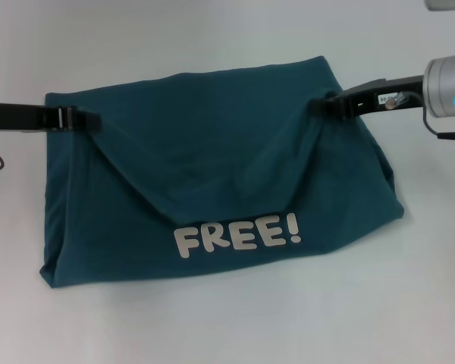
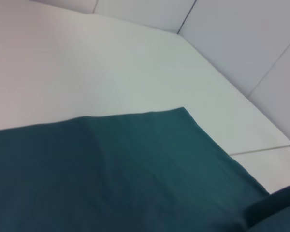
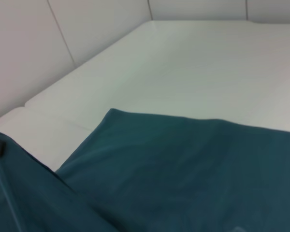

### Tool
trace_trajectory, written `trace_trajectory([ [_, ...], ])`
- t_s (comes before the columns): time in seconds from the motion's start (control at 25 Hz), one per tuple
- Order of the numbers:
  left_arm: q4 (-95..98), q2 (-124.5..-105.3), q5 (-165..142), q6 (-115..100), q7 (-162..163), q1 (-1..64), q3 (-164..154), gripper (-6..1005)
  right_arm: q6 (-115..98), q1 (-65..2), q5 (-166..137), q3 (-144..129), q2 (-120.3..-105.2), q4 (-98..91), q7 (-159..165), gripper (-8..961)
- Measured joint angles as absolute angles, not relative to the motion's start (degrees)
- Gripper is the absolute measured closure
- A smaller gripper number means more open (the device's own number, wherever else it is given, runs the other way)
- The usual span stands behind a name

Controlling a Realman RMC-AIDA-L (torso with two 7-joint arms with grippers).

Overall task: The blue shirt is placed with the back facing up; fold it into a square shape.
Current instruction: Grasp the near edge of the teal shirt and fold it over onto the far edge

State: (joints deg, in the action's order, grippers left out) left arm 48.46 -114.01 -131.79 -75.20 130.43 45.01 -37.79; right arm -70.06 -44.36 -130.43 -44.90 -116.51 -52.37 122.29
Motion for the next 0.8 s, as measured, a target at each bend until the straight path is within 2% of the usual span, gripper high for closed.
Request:
trace_trajectory([
  [0.2,47.33,-114.06,-131.71,-75.08,130.43,44.99,-38.21,985,-66.35,-45.97,-133.92,-44.96,-114.98,-46.33,125.3,887],
  [0.52,46.46,-114.14,-131.87,-74.43,130.02,45.22,-39.38,985,-61.9,-44.49,-138.27,-44.39,-113.89,-45.63,131.25,888],
  [0.64,45.83,-114.48,-131.9,-72.14,129.94,45.3,-40.95,985,-59.04,-43.84,-138.21,-44.32,-113.96,-45.49,131.67,888],
  [0.8,45.33,-115.22,-132.0,-67.87,129.84,45.05,-43.48,986,-54.78,-43.75,-138.36,-44.96,-115.0,-44.69,131.68,888],
])
